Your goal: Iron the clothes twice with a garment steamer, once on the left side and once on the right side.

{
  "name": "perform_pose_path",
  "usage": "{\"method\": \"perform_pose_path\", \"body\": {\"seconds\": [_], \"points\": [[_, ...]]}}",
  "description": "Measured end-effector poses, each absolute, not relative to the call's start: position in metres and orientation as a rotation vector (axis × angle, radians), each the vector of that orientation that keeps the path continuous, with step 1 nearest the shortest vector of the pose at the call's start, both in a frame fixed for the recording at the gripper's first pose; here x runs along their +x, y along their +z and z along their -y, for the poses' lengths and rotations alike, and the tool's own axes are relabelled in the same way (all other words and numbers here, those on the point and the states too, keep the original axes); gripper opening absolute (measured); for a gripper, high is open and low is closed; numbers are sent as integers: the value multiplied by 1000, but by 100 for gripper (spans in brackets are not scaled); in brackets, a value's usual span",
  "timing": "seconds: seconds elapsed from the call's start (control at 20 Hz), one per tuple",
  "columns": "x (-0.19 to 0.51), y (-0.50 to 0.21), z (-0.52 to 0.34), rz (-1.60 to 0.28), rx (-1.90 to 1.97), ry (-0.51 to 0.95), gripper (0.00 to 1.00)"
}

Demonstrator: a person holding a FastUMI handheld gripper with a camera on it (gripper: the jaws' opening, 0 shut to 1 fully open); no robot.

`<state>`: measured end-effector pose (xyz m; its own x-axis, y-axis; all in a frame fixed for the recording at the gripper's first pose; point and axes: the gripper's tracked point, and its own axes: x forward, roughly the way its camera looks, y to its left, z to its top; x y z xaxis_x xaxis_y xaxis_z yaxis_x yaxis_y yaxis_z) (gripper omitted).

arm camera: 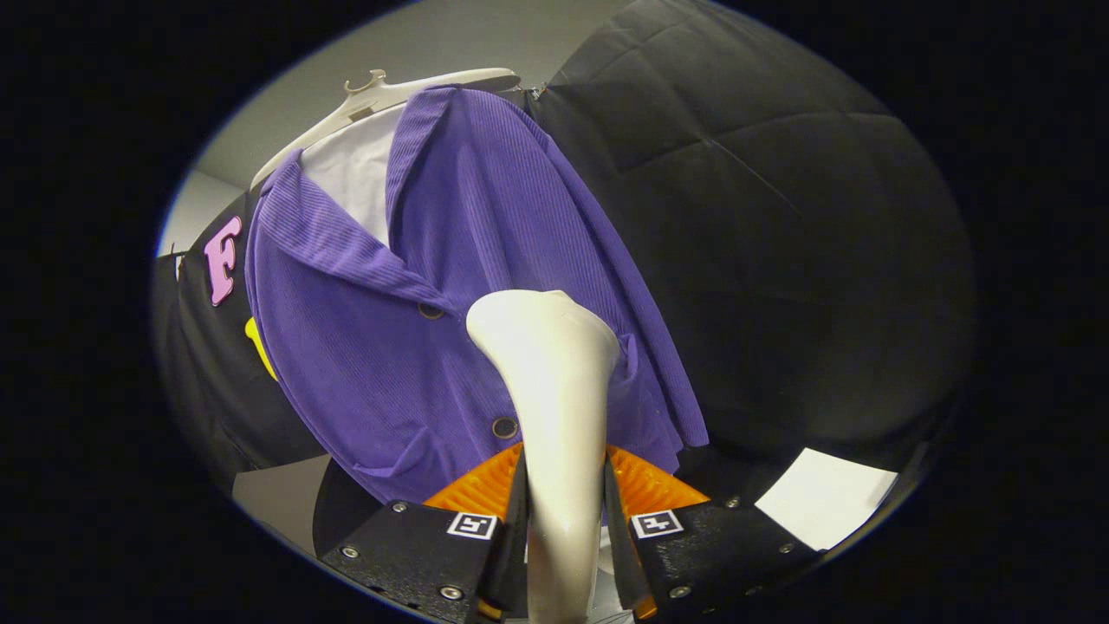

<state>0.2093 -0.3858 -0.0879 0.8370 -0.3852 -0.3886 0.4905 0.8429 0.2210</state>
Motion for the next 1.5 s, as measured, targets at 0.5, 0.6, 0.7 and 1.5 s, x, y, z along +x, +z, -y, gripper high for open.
{"method": "perform_pose_path", "body": {"seconds": [0.5, 0.6, 0.7, 1.5], "points": [[176, -193, 382, -525, 317, -510, 42], [176, -211, 381, -555, 316, -513, 42], [172, -226, 378, -590, 315, -517, 42], [107, -181, 284, -498, 350, -396, 42]]}}
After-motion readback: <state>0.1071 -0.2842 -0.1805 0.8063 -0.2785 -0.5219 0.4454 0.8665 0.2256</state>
